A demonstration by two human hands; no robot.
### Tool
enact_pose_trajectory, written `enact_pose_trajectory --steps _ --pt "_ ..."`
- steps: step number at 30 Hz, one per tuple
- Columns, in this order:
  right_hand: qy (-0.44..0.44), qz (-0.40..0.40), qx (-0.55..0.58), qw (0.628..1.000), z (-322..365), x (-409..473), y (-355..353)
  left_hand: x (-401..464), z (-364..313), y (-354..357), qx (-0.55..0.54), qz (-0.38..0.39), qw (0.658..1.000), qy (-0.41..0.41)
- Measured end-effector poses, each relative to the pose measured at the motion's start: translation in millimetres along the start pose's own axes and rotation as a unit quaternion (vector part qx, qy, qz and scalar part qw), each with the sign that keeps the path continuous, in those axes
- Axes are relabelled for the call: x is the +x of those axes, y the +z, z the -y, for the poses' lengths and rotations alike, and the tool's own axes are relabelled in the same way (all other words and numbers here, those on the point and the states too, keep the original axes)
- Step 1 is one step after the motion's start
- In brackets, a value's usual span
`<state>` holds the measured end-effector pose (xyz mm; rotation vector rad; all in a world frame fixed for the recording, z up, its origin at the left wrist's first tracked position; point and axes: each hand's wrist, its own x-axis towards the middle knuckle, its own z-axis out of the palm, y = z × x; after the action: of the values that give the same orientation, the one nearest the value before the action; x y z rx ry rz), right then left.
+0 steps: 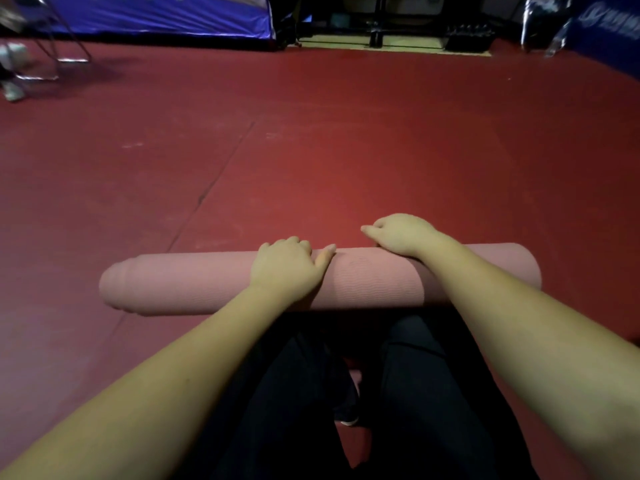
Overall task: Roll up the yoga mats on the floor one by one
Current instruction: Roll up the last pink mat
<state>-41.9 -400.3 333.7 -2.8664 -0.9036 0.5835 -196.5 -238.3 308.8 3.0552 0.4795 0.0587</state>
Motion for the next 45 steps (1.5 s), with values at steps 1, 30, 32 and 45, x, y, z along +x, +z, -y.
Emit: enact_pose_trajectory --steps 1,30,32,45 --pt "-0.009 -0.040 0.001 0.999 -3.1 0.8 1.6 3.6 0.2 -0.3 -0.005 0.008 1.000 0.002" --pt "0.020 -0.059 -0.054 0.997 -16.9 -4.7 27.4 -4.5 22.3 34.3 0.193 0.007 0.967 0.165" --pt "0.028 -0.041 -0.052 0.997 -15.2 -5.4 20.9 0.6 17.0 26.2 0.184 0.003 0.968 0.170" --pt "0.038 0.133 0.004 0.990 -9.4 -30.6 -31.0 -8.4 13.6 -47.5 0.096 0.085 0.967 0.219"
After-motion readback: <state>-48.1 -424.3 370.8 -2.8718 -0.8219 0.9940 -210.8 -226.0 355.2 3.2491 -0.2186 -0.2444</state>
